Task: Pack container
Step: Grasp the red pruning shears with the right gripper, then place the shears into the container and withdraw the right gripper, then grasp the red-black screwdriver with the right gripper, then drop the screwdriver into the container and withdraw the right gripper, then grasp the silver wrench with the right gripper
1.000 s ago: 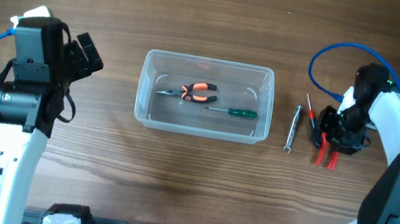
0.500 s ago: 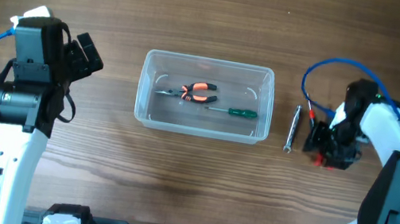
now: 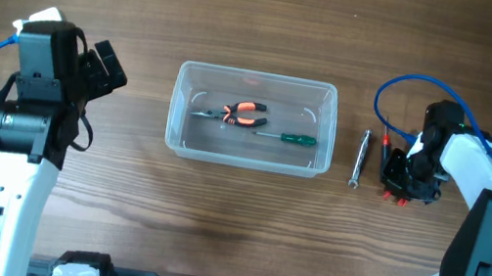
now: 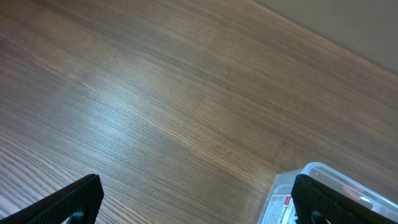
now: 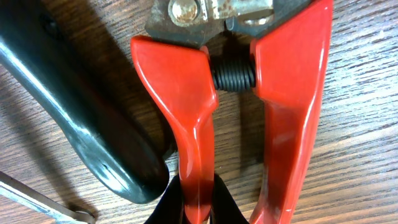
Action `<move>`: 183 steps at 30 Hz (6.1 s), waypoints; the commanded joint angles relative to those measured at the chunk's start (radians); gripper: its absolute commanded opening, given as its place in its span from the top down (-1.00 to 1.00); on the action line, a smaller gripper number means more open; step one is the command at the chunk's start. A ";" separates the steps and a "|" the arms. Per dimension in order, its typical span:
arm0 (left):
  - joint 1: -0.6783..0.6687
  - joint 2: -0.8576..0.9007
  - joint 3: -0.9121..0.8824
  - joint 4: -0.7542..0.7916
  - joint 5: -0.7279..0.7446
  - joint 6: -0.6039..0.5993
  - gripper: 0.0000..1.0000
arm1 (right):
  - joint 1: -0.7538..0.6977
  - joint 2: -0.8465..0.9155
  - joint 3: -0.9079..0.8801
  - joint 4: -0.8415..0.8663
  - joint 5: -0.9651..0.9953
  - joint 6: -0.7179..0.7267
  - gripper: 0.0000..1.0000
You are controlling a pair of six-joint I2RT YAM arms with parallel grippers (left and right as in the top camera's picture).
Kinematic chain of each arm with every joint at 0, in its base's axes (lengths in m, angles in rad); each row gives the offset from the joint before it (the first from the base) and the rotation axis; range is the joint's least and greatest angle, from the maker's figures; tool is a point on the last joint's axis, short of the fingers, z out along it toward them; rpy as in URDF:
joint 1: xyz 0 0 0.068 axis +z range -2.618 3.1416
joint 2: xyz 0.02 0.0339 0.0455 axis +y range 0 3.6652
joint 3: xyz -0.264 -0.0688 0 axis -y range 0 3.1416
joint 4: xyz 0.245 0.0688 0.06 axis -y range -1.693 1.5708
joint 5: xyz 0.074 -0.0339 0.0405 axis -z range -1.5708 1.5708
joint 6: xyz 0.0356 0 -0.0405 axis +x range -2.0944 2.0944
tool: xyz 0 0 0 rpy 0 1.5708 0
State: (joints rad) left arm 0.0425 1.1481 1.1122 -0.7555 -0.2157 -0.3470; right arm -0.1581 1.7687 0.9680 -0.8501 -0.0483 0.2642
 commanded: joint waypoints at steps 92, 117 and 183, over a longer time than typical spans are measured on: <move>0.005 0.002 0.010 0.002 0.002 -0.009 -0.99 | 0.054 0.056 0.121 0.016 0.028 -0.047 -0.25; 0.005 0.002 0.010 0.002 0.002 -0.009 -1.00 | 0.108 -0.046 0.280 -0.109 -0.096 -0.056 0.91; 0.005 0.002 0.010 0.002 0.002 -0.009 -1.00 | 0.230 0.002 0.145 0.085 -0.006 0.016 -0.12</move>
State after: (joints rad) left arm 0.0425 1.1481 1.1122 -0.7555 -0.2153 -0.3470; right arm 0.0692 1.6985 1.1423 -0.8127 0.0029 0.2623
